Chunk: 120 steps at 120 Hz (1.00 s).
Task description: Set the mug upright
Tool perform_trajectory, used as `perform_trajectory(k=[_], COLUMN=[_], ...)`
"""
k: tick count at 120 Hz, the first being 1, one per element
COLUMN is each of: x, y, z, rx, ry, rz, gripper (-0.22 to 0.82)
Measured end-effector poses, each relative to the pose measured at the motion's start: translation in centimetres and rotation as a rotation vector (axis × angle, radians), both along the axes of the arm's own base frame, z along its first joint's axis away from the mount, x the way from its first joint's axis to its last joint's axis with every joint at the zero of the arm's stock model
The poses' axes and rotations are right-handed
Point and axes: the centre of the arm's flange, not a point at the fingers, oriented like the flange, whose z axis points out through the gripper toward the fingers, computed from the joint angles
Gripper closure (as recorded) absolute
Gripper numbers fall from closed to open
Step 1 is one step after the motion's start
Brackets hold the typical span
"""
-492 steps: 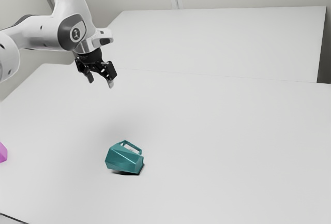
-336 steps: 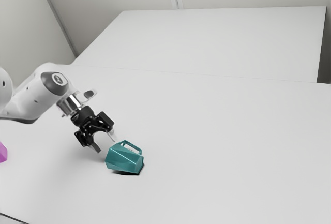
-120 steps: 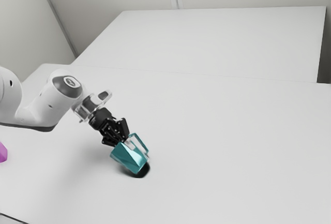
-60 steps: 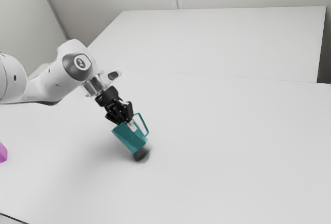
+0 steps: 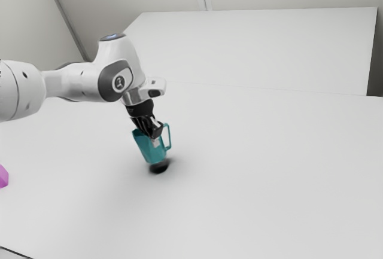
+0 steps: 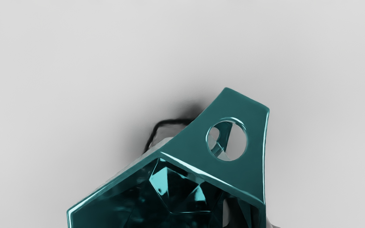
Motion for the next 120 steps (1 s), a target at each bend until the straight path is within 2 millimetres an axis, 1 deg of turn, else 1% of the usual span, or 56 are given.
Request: perform_trajectory(k=[11, 21, 34, 45, 51, 63, 70, 91, 115, 117, 120], x=[0.3, 0.5, 1.0, 1.2, 1.3, 1.6, 1.6, 1.7, 1.8, 1.8, 1.8], y=[-1.2, -1.6, -1.6, -2.2, -2.4, -2.5, -2.5, -2.5, -2.5, -2.5, -2.6], z=[0.2, 0.2, -0.6, -1.1, -1.7, -2.9, -3.3, -3.5, -4.2, -4.2, -4.3], rx=[0.038, 0.060, 0.084, 0.105, 0.112, 0.117, 0.119, 0.122, 0.128, 0.128, 0.128], ry=[-0.043, -0.071, -0.087, -0.101, -0.100, -0.095, -0.095, -0.104, -0.098, -0.098, -0.098], rz=[-0.046, -0.066, -0.081, -0.107, -0.114, -0.115, -0.114, -0.113, -0.114, -0.114, -0.114], gripper=[0.79, 0.79, 0.79, 0.79, 0.79, 0.79, 0.79, 0.79, 0.79, 0.78, 0.74])
